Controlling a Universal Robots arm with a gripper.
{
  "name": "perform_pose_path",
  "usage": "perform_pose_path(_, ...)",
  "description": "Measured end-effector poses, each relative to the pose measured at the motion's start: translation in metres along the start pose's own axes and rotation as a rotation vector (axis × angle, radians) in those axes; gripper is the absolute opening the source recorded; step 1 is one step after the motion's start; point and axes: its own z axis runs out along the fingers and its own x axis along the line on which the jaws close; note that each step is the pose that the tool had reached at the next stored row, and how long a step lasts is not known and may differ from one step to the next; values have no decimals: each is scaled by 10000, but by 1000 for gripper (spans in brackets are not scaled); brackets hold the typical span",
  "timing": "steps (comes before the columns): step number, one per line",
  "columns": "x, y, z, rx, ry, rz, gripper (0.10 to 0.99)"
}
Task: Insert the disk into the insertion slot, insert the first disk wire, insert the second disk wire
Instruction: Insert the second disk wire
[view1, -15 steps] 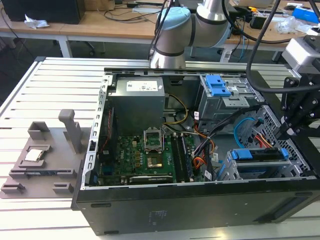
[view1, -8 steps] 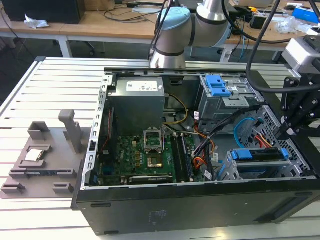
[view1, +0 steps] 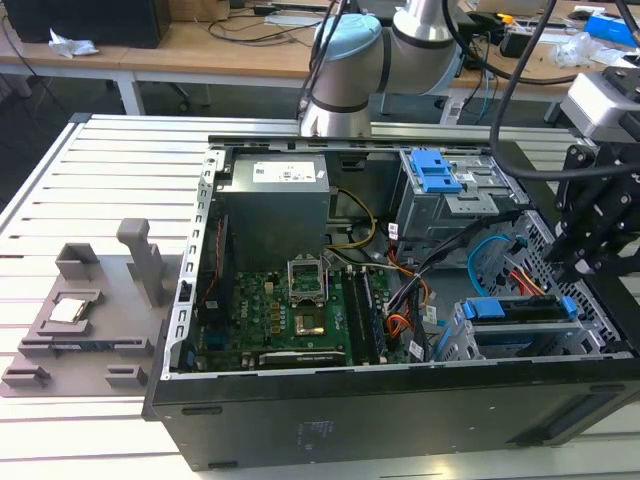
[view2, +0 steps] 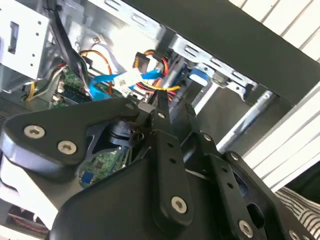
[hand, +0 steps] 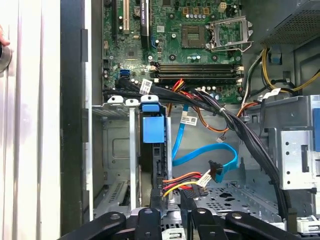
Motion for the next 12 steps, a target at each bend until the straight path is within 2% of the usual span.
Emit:
perform_pose_path(5, -198, 0, 7, 0, 3, 1, 302)
perform_pose_path(7, -212, 24, 13, 0, 0, 0, 302)
perform_pose_path(9, -216, 83, 29, 0, 2, 1, 302)
perform_pose_path(12, -238, 104, 70, 0, 0, 0, 302)
